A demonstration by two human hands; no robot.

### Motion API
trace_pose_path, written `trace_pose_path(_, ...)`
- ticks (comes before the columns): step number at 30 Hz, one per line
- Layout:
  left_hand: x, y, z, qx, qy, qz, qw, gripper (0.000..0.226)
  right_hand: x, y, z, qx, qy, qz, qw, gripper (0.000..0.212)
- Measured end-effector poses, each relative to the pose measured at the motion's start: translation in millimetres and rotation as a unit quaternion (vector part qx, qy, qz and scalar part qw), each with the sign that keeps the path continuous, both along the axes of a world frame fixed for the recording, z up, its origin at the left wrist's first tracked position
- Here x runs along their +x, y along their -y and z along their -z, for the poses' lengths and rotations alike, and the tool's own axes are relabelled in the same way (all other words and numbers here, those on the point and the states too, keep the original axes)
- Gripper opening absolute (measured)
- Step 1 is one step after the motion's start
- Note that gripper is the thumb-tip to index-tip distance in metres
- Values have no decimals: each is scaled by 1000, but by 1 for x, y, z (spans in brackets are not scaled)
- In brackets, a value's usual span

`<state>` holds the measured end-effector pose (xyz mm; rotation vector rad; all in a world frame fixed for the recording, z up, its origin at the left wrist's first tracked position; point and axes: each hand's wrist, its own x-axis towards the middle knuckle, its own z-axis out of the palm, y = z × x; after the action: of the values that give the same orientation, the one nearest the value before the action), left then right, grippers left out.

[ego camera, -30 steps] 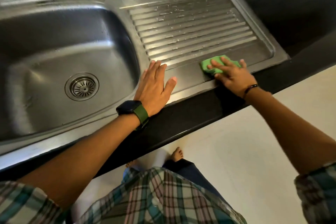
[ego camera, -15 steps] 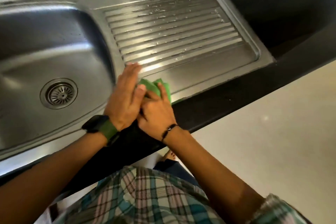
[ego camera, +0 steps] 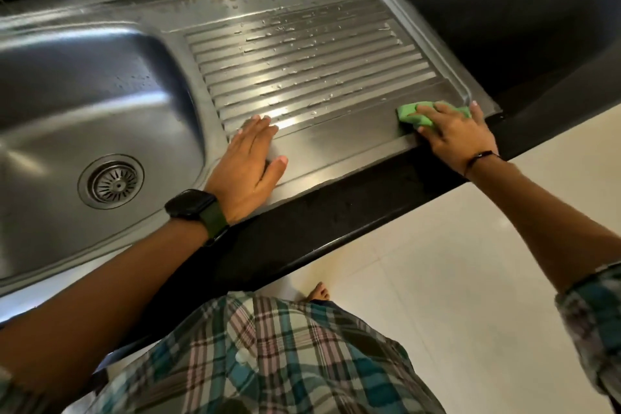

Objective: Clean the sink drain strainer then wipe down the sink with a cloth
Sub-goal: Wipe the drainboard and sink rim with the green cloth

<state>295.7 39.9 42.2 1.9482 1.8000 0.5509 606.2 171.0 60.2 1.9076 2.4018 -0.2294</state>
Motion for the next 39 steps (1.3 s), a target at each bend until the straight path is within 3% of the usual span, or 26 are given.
trace_pose_path(4, 3, -9, 9, 20, 26, -58, 998, 54, -62, 17, 4, -5, 4, 96, 995, 50)
trace_pose_path(7, 1, -9, 9, 38, 42, -89, 994, 62, -158, 64, 19, -16, -34, -55, 998, 49)
trace_pose_path(10, -7, -7, 10, 67, 63, -119, 989, 60, -214, 97, 20, -40, -112, -192, 974, 49)
trace_pose_path(13, -10, -6, 12, 61, 15, -106, 992, 65, -183, 74, 18, -17, -95, -206, 974, 47)
trace_pose_path(16, -8, -6, 13, 59, -35, -70, 995, 73, -120, 31, 13, 2, -55, -131, 990, 46)
trace_pose_path(19, -9, -5, 15, 61, -19, -85, 994, 67, -59, -20, 2, -2, 17, -10, 1000, 42)
trace_pose_path(22, -7, -8, 16, 42, 25, -84, 995, 62, -51, -39, 0, -5, 7, 49, 999, 39)
trace_pose_path(26, -3, -11, 14, 5, 108, -81, 991, 64, -107, 3, 14, 12, -9, 6, 1000, 44)
trace_pose_path(31, -2, -13, 8, -8, 184, -103, 978, 63, -206, 84, 22, 34, -78, -199, 976, 51)
trace_pose_path(34, -5, -11, 4, -3, 276, -133, 952, 57, -220, 94, 26, 5, -74, -241, 968, 51)
trace_pose_path(39, 1, -16, 2, 15, 204, -93, 974, 61, -170, 58, 27, 24, -56, -169, 984, 49)
